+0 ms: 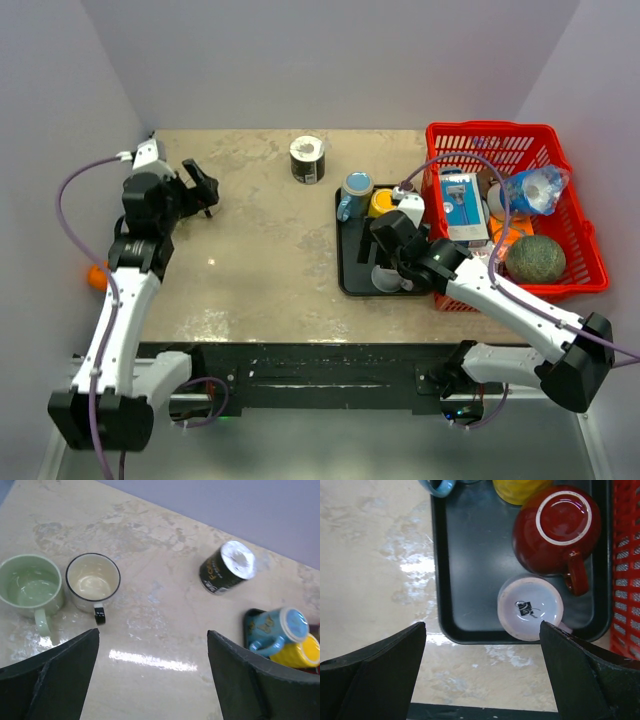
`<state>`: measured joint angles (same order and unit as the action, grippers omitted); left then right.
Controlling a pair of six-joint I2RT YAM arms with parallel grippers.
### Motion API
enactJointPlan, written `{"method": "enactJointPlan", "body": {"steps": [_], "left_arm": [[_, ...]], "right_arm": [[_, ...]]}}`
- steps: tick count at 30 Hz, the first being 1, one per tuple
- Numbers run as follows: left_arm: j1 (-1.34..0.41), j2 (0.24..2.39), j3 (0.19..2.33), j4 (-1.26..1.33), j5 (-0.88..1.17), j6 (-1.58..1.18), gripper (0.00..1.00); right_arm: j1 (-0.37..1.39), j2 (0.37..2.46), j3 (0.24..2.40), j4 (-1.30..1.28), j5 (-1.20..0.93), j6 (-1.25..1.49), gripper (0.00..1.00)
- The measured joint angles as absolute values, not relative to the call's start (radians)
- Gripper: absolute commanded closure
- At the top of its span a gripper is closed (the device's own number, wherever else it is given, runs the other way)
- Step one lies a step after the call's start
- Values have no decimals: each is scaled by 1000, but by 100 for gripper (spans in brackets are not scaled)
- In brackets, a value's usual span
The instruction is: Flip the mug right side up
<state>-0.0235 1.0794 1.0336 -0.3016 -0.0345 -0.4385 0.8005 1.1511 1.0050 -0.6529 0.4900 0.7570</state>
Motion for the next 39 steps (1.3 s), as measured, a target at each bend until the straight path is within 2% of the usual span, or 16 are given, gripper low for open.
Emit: {"method": "enactJointPlan", "body": {"steps": [4,14,24,31,39], "left_arm": [[-22,875,913,-294,54,-452,7],[-22,633,645,-292,252,-479,6],[-22,641,530,-293,303,-479,7],[-22,651,526,-292,304,-477,7],[-22,651,526,-292,304,-476,7]], "right_arm": [[801,1171,973,-665,512,713,1],[801,1178,879,-690,529,703,1],[789,1223,859,-670,505,640,1],[731,1342,852,-650,479,600,1],[707,1360,850,-593,418,556,1]]}}
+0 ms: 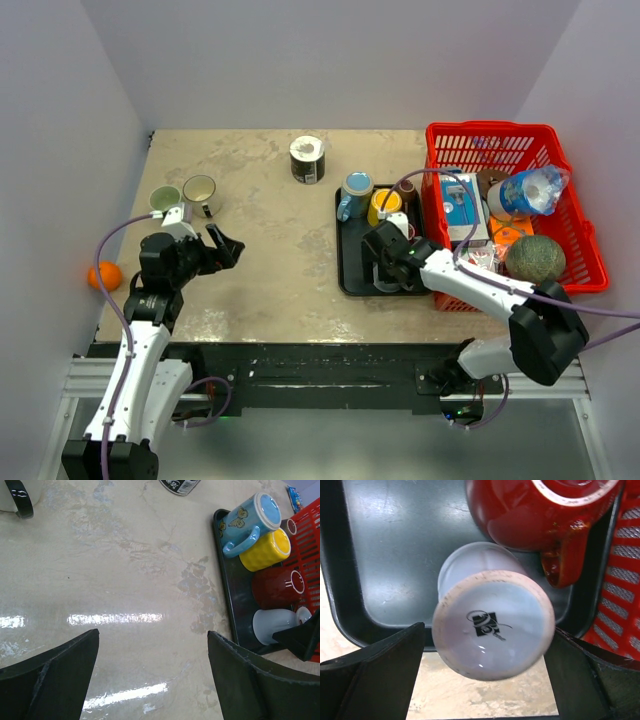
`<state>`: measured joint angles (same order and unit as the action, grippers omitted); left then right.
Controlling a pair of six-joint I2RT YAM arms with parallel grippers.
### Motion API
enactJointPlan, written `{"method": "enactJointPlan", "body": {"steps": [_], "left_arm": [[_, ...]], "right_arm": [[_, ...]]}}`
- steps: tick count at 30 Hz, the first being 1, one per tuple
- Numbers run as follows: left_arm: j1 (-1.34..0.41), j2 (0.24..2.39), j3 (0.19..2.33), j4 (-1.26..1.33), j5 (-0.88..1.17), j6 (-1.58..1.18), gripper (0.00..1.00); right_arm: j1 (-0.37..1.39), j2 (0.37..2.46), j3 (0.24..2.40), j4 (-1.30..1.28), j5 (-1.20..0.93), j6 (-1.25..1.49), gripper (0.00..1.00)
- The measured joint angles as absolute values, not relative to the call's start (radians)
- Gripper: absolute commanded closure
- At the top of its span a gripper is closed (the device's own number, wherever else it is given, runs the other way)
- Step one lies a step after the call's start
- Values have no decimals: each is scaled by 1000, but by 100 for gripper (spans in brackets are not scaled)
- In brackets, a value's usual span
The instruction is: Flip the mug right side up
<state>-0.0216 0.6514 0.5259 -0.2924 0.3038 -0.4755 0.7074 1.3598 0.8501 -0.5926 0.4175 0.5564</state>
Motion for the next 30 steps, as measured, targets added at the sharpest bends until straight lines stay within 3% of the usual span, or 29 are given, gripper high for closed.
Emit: {"method": "enactJointPlan", "body": {"steps": [10,13,17,30], "left_arm": [[-22,660,526,-293,301,-476,7],[-22,660,526,-294,298,-476,7],[-22,662,526,-294,295,-476,7],[-22,664,526,-294,291,-475,7]], "right_arm": [[706,1490,873,-550,404,627,14],[708,1516,899,-547,401,666,13],[721,1541,939,-540,402,711,1],[742,1428,931,-517,343,635,1]]}}
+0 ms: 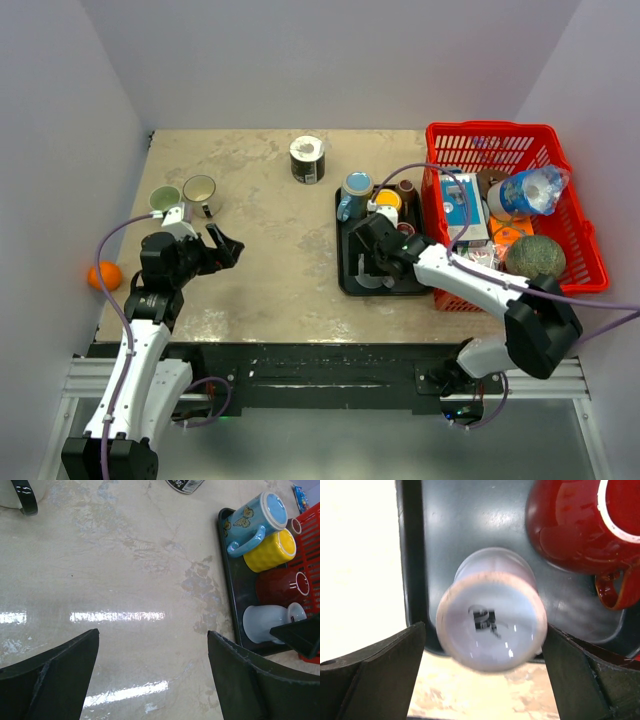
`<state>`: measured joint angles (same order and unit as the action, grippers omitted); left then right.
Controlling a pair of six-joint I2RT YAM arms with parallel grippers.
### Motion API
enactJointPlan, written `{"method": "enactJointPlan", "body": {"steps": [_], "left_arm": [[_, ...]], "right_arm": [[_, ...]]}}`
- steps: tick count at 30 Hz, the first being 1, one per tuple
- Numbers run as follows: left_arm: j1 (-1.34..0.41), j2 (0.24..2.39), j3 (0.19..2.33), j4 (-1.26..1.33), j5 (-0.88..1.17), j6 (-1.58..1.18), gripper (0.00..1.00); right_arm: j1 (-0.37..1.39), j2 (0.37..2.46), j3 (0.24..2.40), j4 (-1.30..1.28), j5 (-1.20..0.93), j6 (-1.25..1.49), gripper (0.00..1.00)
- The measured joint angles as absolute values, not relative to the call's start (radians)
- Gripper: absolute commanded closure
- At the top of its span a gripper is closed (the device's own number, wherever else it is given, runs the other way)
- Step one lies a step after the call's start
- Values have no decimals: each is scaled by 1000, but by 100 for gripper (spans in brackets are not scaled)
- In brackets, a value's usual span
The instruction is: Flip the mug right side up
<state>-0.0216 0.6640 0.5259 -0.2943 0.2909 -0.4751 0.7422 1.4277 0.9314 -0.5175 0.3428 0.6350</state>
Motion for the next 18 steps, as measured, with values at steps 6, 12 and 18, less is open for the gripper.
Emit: {"method": "enactJointPlan", "body": {"steps": [6,12,18], "left_arm": [[-22,664,526,-294,291,-475,7],[-22,664,526,-294,292,-475,7],[-22,664,526,-294,292,-475,7]], "right_arm": [[742,1384,892,-516,272,535,1],[742,1427,889,-511,251,470,2],[741,1443,877,-480,216,445,14]]}}
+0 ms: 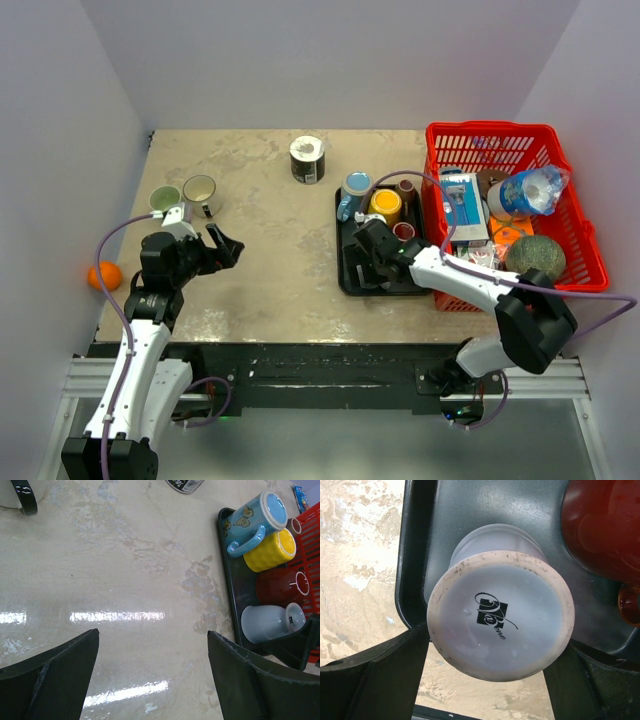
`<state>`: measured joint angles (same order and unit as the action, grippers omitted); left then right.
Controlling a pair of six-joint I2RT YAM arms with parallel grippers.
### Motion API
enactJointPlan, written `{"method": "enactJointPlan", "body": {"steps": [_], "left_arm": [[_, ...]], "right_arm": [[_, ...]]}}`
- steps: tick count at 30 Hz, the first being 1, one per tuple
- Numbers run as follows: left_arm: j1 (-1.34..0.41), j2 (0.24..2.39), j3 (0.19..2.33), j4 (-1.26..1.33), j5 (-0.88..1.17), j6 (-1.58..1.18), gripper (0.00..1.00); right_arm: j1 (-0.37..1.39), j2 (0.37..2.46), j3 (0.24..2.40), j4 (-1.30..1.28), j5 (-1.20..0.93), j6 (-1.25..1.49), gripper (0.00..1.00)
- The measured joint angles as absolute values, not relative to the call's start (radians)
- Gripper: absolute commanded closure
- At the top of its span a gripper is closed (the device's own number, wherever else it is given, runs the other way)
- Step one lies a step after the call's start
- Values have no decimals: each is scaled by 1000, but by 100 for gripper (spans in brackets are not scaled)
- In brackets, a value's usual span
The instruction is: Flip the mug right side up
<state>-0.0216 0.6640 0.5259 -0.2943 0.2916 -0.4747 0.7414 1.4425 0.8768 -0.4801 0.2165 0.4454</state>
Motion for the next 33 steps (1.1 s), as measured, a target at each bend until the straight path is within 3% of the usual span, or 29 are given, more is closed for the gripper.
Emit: {"method": "enactJointPlan", "body": {"steps": [1,6,13,27,33], "left_arm": [[-22,664,526,-294,292,-475,7],[-22,664,526,-294,296,-474,6],[-22,677,525,-294,315,-474,5],[-22,684,525,-293,327,-474,5],[-22,686,525,-293,330,-470,5]], "right_arm": [[741,1443,875,-476,213,445,20],[741,1418,845,-463,213,448,30],[742,1362,815,-455,236,455,53],[743,1354,777,-437,266,474,68],[745,1354,767,-414,277,479,83]]}}
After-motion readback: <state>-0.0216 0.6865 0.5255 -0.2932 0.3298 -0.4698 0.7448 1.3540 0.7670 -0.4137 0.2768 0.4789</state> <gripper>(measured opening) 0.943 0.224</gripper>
